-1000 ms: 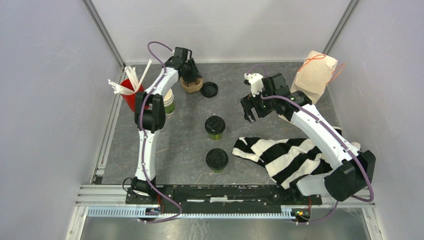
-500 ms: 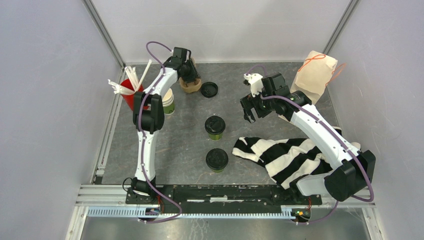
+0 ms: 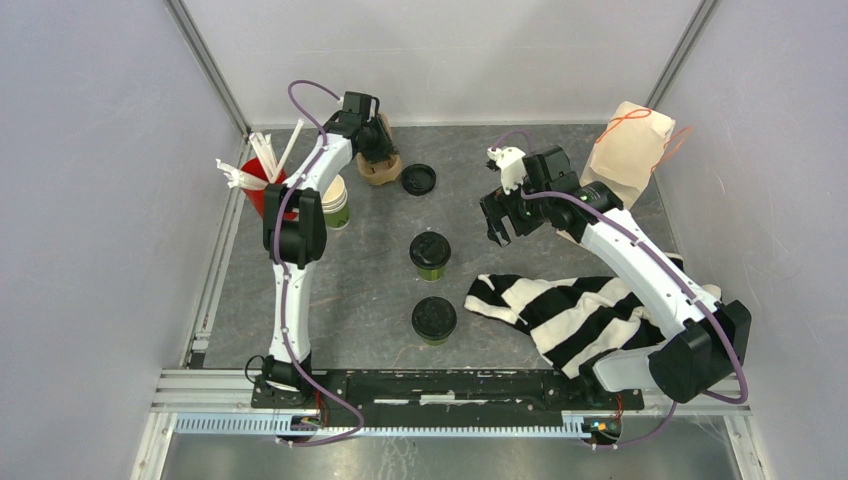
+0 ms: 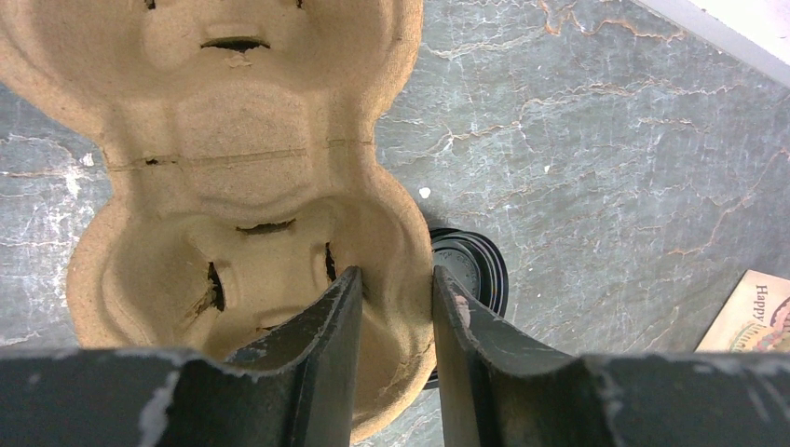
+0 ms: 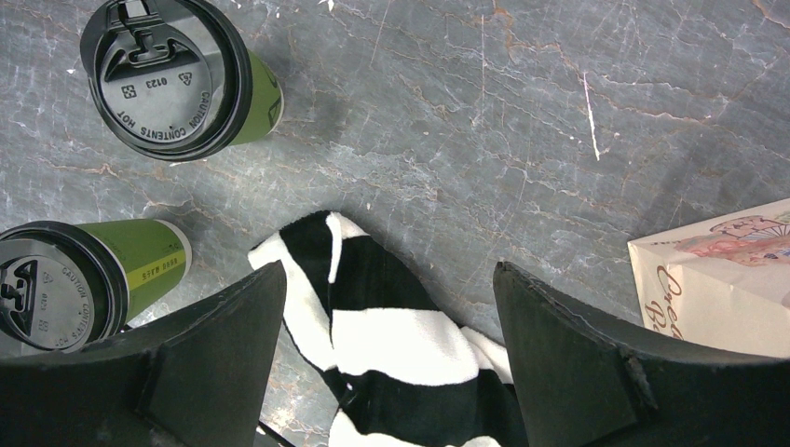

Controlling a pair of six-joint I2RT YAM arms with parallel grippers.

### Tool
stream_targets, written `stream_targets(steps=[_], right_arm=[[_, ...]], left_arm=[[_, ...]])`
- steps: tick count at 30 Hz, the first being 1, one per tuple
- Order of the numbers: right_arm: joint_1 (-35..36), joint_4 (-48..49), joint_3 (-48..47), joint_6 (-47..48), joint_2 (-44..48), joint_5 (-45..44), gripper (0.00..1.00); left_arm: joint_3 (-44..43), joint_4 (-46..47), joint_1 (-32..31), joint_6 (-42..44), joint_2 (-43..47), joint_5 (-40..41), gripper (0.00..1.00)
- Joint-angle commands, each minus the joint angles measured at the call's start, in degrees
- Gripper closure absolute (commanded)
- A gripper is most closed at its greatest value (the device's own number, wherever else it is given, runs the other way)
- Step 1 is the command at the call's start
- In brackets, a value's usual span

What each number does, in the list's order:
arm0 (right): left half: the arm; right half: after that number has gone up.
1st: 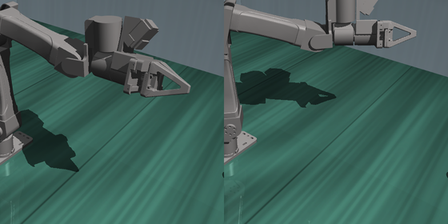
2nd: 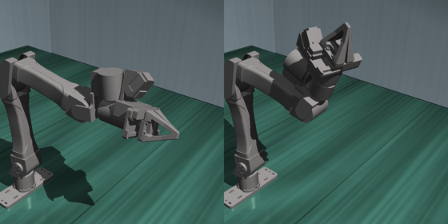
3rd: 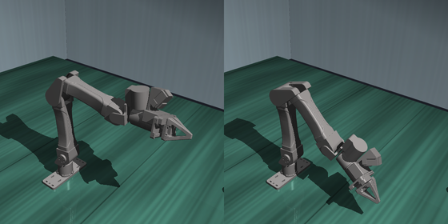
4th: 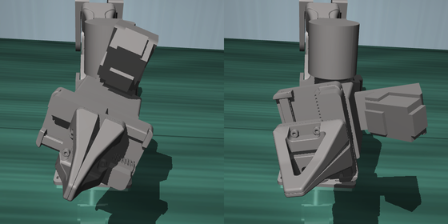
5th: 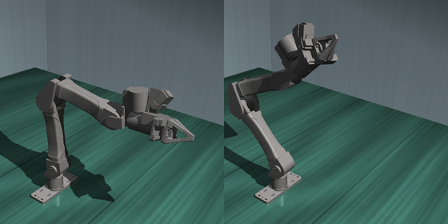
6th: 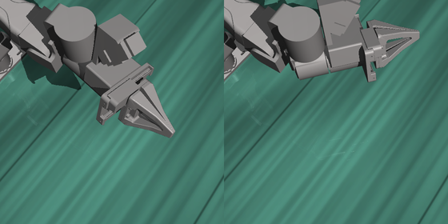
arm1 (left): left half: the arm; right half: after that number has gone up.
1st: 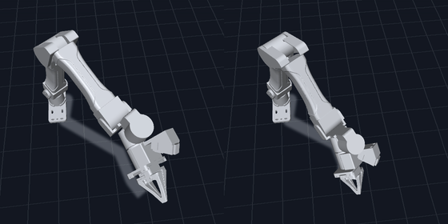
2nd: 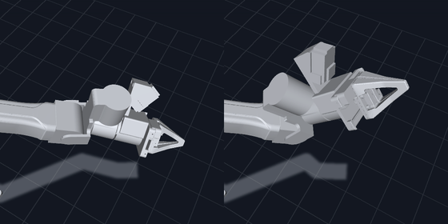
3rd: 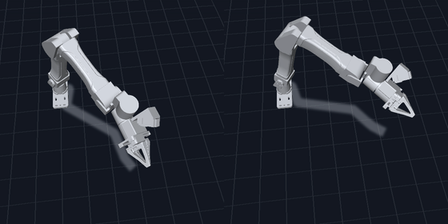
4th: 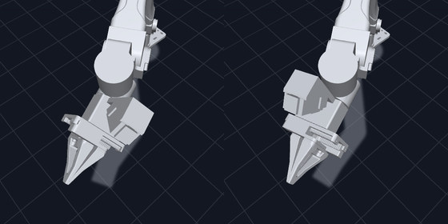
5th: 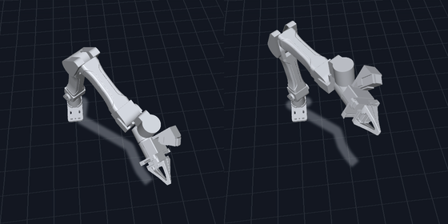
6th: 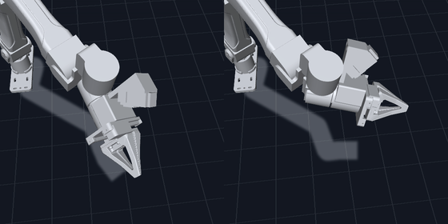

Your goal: Pack the takeout coffee

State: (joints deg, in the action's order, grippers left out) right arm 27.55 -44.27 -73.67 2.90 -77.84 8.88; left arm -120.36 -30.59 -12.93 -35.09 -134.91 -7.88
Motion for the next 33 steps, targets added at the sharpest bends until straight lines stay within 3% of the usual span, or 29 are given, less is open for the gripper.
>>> stream_targets(steps=[1,7,15,20,26,33], right_arm=[[0.4,1.3,-0.5,0.9,0.6,-0.7,0.12],[0.5,1.2,-0.7,0.9,0.3,-0.7,0.11],[0.5,1.2,-0.8,1.0,0.1,-0.6,0.11],[0.5,1.3,-0.8,0.9,-0.2,-0.1,0.11],[0.5,1.2,-0.8,0.8,-0.1,0.0,0.11],[0.6,1.2,-0.8,0.8,0.0,0.2,0.11]], left_arm=[[-0.5,0.0,0.2,1.3,3.4,0.4,0.61],[-1.4,-2.0,0.0,3.4,4.0,1.7,0.61],[-1.1,-9.8,-1.4,8.8,6.5,9.9,0.67],[-0.6,-10.4,-1.7,10.2,7.6,8.7,0.6],[-2.4,-12.1,-1.9,10.4,6.4,8.3,0.63],[-5.4,-12.1,-2.3,10.9,3.0,5.6,0.43]])
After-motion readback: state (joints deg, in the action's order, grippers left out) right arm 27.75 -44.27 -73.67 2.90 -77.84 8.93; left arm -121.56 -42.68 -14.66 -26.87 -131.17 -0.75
